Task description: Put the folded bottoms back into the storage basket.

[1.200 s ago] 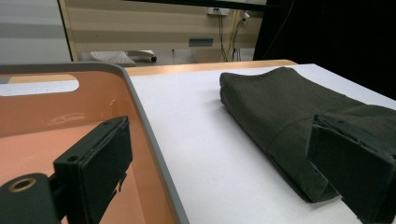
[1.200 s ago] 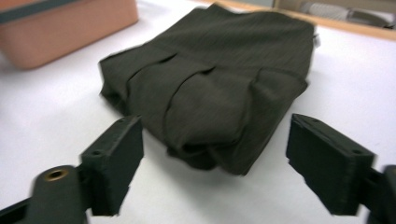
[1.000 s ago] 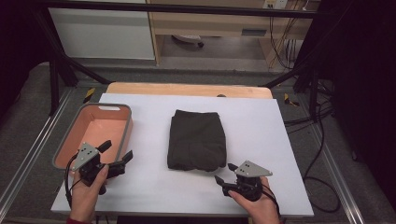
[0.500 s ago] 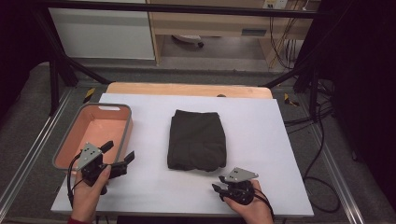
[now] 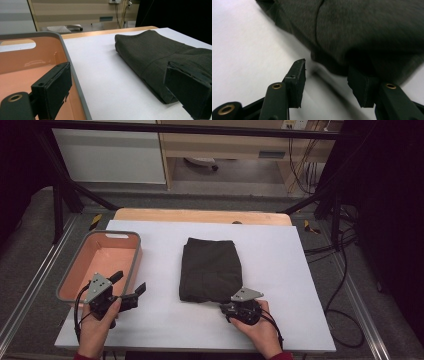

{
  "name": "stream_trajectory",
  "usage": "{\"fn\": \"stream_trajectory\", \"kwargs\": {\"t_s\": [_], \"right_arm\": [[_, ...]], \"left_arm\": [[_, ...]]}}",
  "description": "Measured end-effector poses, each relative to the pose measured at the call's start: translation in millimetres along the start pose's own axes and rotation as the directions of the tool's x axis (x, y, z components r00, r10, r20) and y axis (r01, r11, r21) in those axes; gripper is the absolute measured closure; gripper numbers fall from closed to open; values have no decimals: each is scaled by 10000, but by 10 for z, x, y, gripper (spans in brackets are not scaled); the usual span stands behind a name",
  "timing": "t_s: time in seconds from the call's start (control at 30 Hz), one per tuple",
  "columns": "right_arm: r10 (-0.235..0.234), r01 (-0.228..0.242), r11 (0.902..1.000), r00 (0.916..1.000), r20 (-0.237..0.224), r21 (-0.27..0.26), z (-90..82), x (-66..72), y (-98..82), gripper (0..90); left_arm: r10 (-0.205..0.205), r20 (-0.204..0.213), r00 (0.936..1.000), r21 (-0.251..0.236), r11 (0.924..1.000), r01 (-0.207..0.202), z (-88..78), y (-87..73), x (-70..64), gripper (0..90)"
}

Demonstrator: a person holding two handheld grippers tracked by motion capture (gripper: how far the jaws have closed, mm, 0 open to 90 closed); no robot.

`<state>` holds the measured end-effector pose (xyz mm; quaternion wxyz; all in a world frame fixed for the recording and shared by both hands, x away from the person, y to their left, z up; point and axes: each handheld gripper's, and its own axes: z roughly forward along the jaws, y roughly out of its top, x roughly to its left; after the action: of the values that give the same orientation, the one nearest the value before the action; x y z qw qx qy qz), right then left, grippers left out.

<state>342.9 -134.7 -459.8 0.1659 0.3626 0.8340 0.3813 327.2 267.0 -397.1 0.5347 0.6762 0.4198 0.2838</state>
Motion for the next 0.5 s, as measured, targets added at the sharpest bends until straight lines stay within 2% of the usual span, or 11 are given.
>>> {"fn": "stream_trajectory", "kwargs": {"t_s": [0.07,0.13,0.17,0.33,0.5], "right_arm": [[-50,50,9999,10000,24,-108,35,-10,27,606],[-316,313,9993,9994,-140,-217,38,-38,39,787],[-385,379,9990,9990,-205,-244,35,-48,41,817],[-638,630,9977,9975,-319,-269,-11,-57,40,852],[-419,404,9988,9974,-580,-267,-115,-98,15,852]], "left_arm": [[109,-71,9999,-171,9998,-110,-18,16,-10,91],[124,-89,9999,-157,9998,-126,-20,12,-11,91],[101,-68,9999,-109,9999,-102,-17,8,-9,92],[105,-74,9999,-294,9995,-107,-38,22,-18,94],[100,-99,9999,-281,9996,-102,-41,19,-20,97]]}}
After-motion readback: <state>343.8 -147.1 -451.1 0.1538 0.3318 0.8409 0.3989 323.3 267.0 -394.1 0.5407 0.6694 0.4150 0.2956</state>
